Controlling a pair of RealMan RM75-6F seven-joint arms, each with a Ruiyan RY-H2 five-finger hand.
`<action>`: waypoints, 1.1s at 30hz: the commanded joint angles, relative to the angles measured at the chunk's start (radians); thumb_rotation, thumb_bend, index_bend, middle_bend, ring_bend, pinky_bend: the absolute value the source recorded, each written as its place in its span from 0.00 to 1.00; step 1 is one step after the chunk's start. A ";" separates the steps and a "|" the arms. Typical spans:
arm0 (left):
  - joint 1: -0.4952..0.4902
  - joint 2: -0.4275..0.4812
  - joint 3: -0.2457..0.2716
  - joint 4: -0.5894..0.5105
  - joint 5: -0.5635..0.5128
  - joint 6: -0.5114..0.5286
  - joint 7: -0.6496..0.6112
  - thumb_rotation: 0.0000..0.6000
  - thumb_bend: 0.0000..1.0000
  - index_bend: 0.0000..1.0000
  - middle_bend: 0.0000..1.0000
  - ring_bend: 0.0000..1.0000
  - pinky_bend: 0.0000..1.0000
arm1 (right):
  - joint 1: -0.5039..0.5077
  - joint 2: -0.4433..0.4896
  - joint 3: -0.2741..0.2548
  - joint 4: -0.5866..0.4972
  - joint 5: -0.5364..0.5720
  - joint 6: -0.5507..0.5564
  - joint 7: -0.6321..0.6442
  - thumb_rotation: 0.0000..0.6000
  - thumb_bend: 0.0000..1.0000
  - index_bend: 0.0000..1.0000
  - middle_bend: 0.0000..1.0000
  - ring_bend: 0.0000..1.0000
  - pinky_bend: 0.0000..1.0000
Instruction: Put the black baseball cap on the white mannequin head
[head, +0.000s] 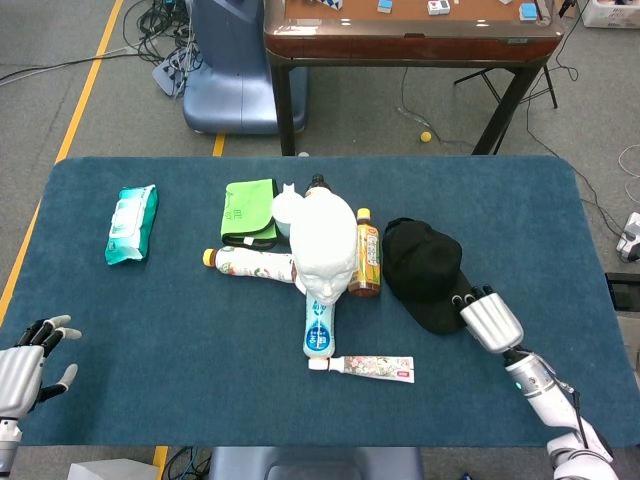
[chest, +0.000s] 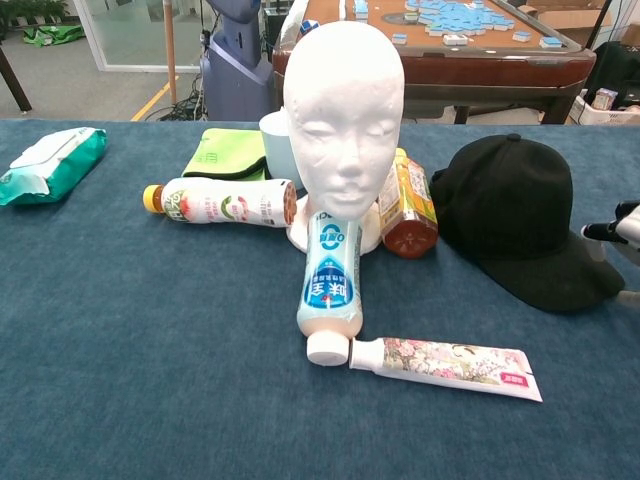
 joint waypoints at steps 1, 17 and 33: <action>0.000 0.001 0.000 -0.001 0.000 0.000 -0.001 1.00 0.30 0.35 0.20 0.15 0.38 | 0.005 -0.003 0.003 0.003 0.004 0.004 0.002 1.00 0.00 0.52 0.71 0.51 0.58; -0.001 0.001 0.002 -0.001 0.001 -0.002 -0.002 1.00 0.30 0.36 0.20 0.15 0.38 | 0.019 0.011 0.022 -0.002 0.029 0.099 0.049 1.00 0.00 0.52 0.71 0.51 0.58; 0.000 0.003 0.003 -0.002 0.003 0.000 -0.006 1.00 0.31 0.37 0.21 0.15 0.38 | 0.100 0.003 0.077 -0.024 0.080 0.109 0.056 1.00 0.19 0.45 0.59 0.46 0.58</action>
